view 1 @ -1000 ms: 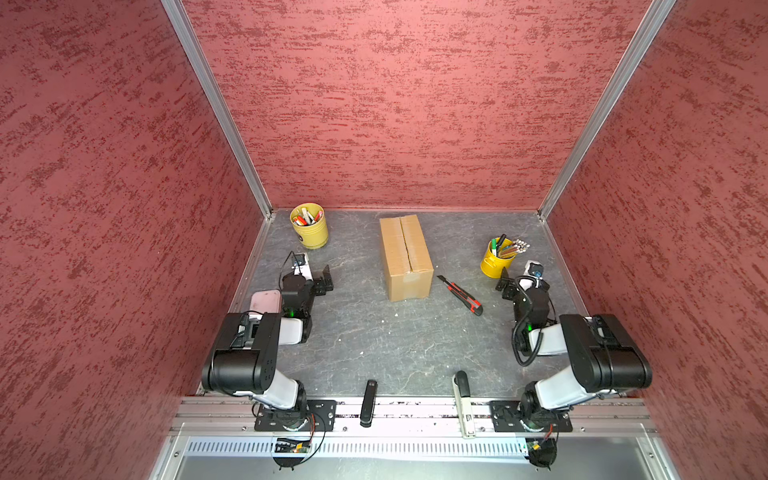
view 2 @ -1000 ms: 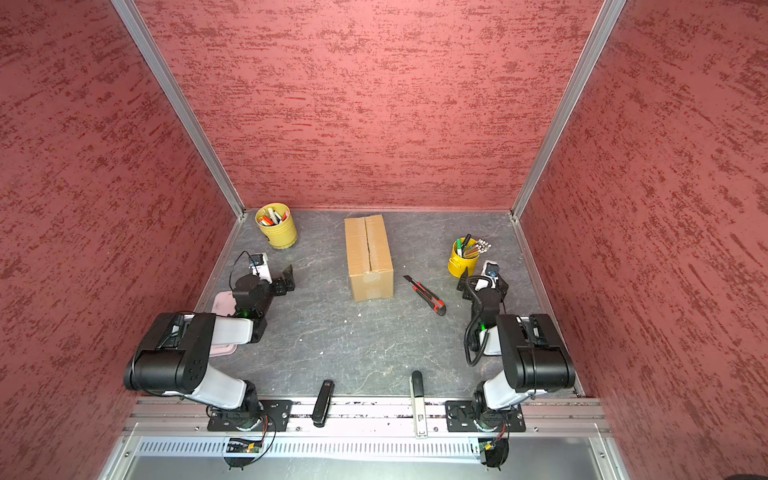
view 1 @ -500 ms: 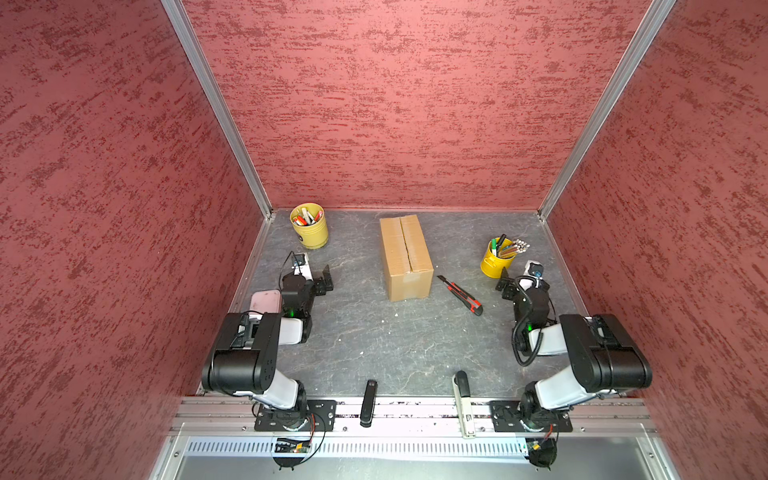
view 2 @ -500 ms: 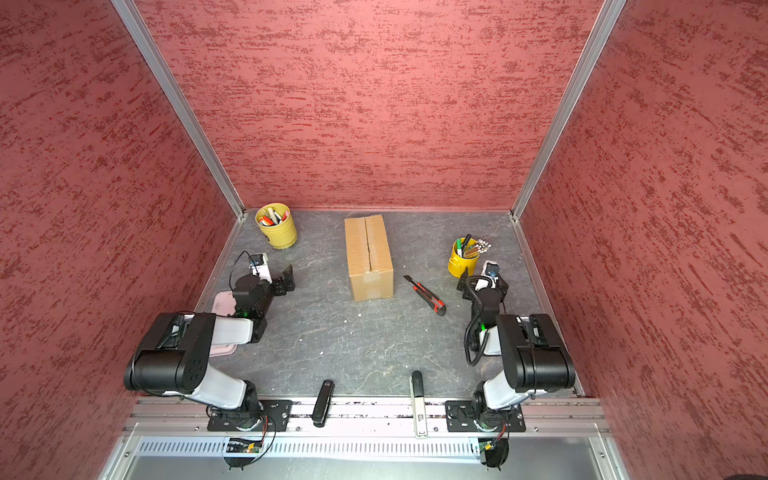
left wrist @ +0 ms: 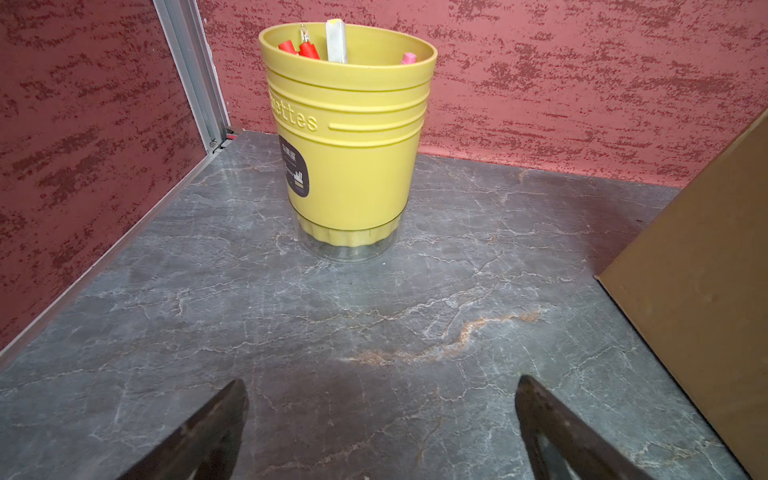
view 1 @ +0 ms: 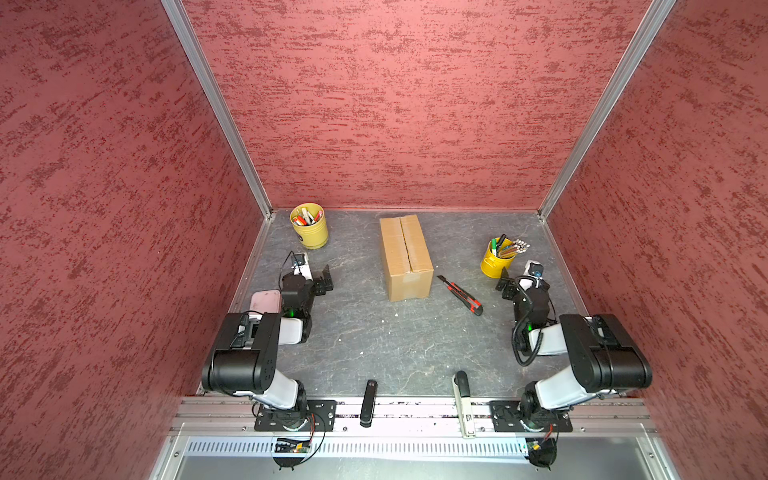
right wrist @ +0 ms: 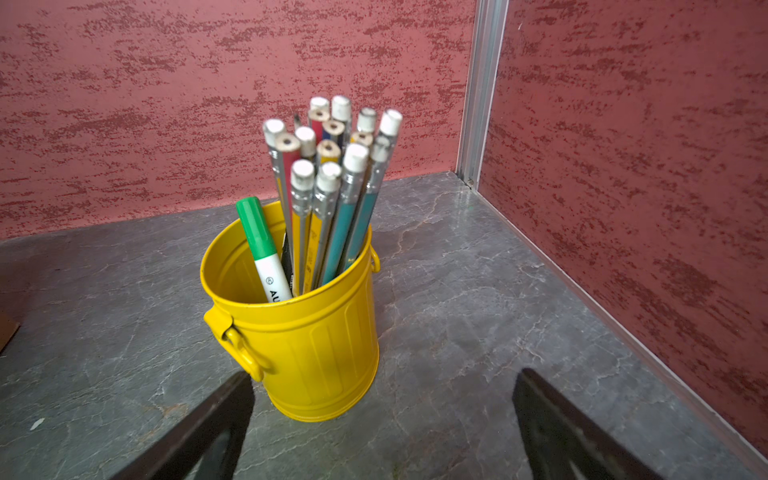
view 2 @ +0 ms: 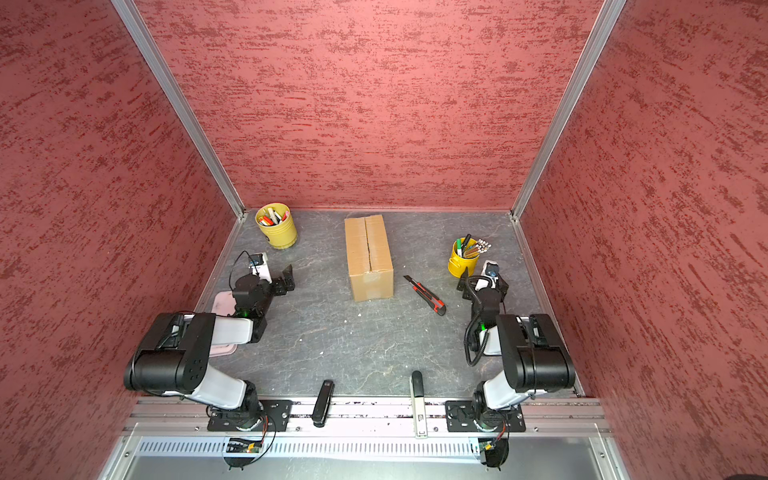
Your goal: Unpack the express box
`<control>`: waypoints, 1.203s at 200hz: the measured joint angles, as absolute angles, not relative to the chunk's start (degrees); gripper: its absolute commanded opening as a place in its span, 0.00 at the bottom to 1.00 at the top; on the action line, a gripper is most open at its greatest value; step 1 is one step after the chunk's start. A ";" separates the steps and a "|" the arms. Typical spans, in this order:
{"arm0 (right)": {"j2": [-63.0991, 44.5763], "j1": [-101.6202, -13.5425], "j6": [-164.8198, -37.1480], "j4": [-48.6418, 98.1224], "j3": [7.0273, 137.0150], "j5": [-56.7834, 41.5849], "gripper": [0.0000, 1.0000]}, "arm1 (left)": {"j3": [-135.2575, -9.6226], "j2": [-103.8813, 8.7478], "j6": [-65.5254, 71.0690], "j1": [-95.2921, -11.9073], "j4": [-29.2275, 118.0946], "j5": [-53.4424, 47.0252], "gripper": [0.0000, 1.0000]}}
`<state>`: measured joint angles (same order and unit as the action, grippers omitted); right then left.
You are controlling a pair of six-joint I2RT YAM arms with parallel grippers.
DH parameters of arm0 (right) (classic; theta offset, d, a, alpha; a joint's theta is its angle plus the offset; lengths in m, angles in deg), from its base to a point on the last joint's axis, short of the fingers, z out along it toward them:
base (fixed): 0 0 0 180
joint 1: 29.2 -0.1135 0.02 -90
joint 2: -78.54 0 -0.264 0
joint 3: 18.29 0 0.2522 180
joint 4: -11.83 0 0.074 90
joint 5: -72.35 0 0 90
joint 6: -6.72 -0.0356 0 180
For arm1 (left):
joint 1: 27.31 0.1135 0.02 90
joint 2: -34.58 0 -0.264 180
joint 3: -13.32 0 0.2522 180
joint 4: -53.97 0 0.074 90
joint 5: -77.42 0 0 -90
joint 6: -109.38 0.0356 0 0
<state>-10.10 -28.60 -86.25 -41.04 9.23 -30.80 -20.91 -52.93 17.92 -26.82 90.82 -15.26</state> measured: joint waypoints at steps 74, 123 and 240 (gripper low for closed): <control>-10.10 -28.60 -86.25 -41.04 9.25 -30.80 0.99 | -20.91 -52.93 17.92 -26.82 90.82 -15.26 0.99; -4.22 -28.71 -84.43 -37.57 9.23 -26.86 0.99 | -21.26 -51.03 17.92 -26.67 87.85 -15.48 0.99; 29.77 -35.46 -100.13 25.12 31.30 -19.11 0.99 | -27.68 -26.44 -4.83 -20.96 55.59 -9.40 0.99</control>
